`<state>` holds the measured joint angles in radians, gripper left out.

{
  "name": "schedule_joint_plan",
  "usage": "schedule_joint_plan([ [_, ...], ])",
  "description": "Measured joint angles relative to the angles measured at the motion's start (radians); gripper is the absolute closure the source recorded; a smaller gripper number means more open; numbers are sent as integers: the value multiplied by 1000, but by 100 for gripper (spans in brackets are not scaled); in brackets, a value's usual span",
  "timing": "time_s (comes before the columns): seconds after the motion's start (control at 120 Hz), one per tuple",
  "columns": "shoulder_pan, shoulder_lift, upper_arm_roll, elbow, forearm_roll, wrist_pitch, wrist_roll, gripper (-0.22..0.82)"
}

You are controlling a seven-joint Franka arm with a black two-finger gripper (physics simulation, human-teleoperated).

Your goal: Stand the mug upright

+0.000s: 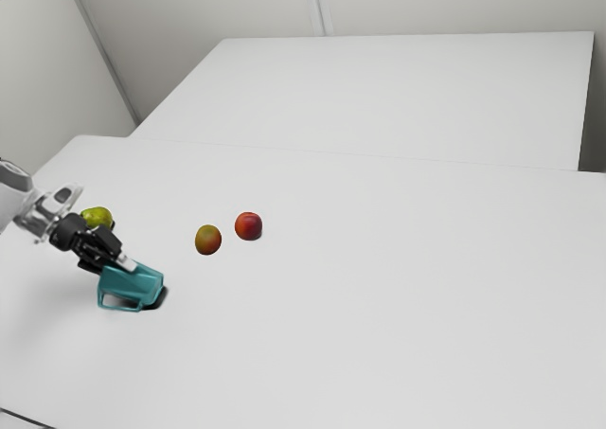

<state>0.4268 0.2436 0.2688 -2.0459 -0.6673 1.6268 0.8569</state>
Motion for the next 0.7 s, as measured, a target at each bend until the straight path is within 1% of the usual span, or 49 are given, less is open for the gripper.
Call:
schedule_joint_plan([
  [0.125,-3,-16,-29,1,0,-4,-16,57],
  [0.242,-4,-25,-41,1,0,-8,-32,67],
  [0.35,-4,-30,-44,3,3,-10,-45,72],
  [0.433,-4,-32,-45,6,6,-11,-54,74],
  [0.7,-3,-52,-54,7,12,-11,-77,77],
])
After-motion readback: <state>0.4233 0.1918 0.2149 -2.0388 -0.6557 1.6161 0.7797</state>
